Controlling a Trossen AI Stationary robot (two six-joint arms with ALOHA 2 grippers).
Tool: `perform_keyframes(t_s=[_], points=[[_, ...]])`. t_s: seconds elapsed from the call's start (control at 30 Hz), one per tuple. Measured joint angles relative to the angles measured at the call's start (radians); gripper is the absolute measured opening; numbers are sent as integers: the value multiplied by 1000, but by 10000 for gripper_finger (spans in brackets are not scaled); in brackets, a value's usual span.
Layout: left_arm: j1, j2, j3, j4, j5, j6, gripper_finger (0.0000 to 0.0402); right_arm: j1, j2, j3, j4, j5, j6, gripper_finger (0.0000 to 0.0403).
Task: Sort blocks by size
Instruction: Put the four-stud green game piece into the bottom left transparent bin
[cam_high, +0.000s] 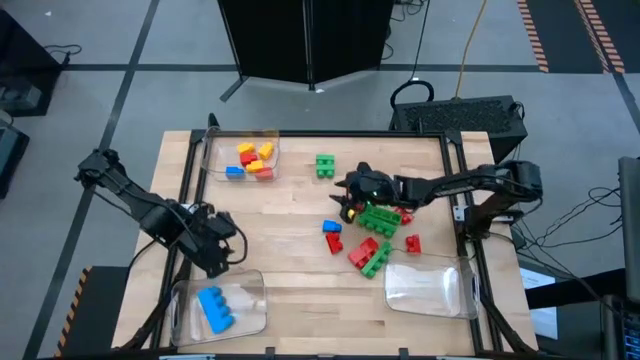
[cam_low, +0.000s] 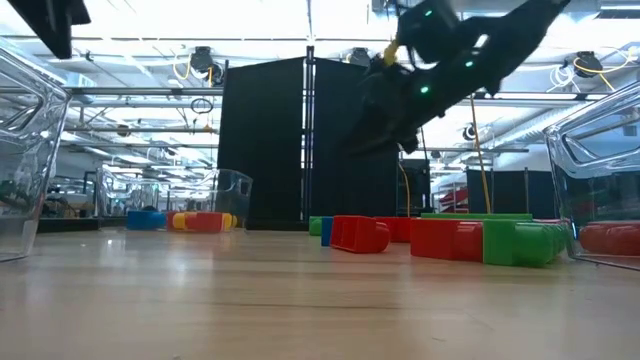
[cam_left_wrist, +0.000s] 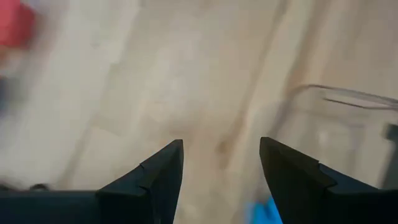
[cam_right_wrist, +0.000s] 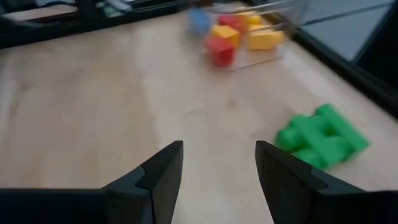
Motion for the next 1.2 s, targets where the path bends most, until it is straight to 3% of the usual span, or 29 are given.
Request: perform_keyframes(t_s=[0.2,0.33,0.57,0.73,0.93,1.2], points=[[45,0,0,-38,-134,0,212,-113,111,152,-128,0,-28,187],[61,0,0,-39,-233,9,212,-163,217,350,-404,0,-73,187],[66,0,-11,-10,-306,31,212,-193,374,628,-846,-31,-324,187],[51,4,-78,64,-307,31,212,-176,411,643,-997,-168,-356,187],[51,9,-208,175,-367,25,212,-102,410,618,-1071,-179,-330,187],[51,10,-293,376,-477,84,212,27,410,593,-1163,17,-279,187]])
